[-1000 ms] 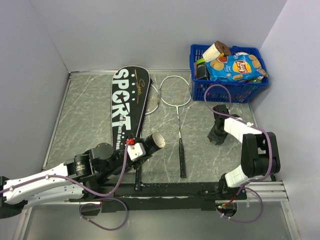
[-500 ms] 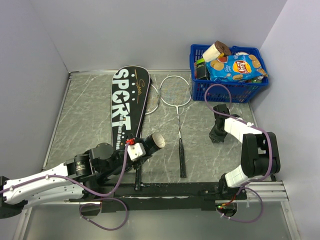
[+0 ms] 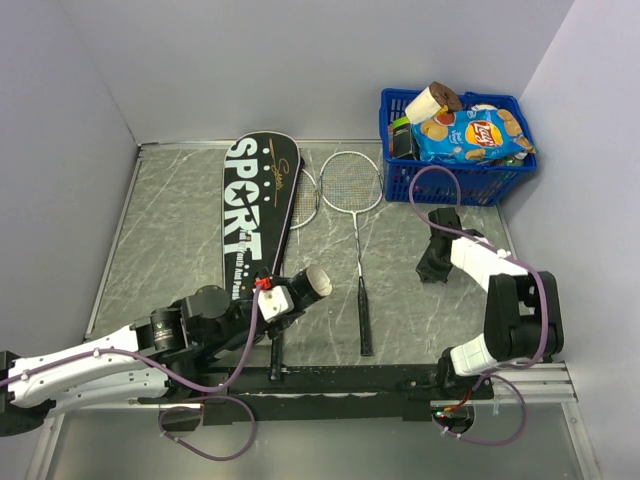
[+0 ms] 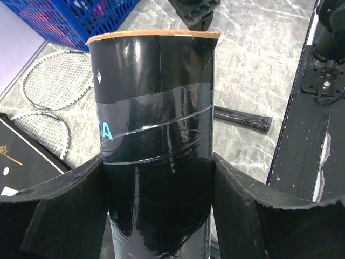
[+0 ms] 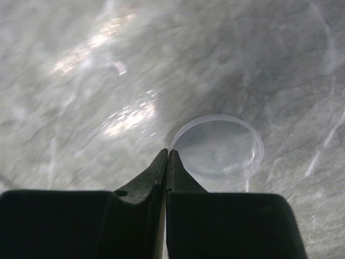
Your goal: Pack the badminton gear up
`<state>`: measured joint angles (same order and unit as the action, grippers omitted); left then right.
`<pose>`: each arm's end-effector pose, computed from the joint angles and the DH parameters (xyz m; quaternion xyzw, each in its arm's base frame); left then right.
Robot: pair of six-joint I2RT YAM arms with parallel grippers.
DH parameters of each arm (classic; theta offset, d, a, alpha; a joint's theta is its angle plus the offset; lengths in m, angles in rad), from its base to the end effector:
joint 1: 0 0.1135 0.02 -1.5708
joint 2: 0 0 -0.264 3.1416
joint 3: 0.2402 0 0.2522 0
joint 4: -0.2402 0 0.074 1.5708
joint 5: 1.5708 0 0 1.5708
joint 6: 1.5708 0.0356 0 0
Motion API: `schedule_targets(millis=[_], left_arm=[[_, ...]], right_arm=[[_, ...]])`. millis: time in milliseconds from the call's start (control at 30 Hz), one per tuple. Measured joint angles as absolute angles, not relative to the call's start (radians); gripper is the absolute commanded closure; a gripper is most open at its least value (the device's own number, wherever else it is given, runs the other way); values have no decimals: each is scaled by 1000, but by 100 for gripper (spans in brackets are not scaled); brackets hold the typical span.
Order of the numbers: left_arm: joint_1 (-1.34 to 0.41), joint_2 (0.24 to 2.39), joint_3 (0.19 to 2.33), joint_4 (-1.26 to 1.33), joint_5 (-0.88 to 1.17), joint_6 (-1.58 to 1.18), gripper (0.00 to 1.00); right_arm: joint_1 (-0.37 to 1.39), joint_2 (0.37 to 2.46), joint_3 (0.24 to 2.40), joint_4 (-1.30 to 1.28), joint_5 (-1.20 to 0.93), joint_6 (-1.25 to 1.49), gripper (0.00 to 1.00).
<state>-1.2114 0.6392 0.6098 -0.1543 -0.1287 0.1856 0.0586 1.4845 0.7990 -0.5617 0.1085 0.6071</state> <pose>0.0613 -0.1502 0.3038 0.4620 0.6141 -0.2700 0.5801 0.2594 0.0114 0.1642 0.2753 0.9463 0.0020 0.1695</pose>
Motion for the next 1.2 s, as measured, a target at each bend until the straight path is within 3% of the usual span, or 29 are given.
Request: schedule_targets(millis=[267,500,633,767,1200], left_arm=[[-1211,662,610,-154,-128,186,99],[-1211,672,610,-154,-127,186,99],[-1211,674,610,-154,-125,185,99],[-1211,675,610,-155,-115,185,99],[-1211,673,610,-155,-75,178,99]], right_arm=[[96,1272,823,-590,-38,520,99],[275,1104,886,-595,-198,487,98],[372,1058,942,-590,-324,483,98],[421,1019,1002,-580,-458,482,90],[503,989,1051,-524,-819,482,93]])
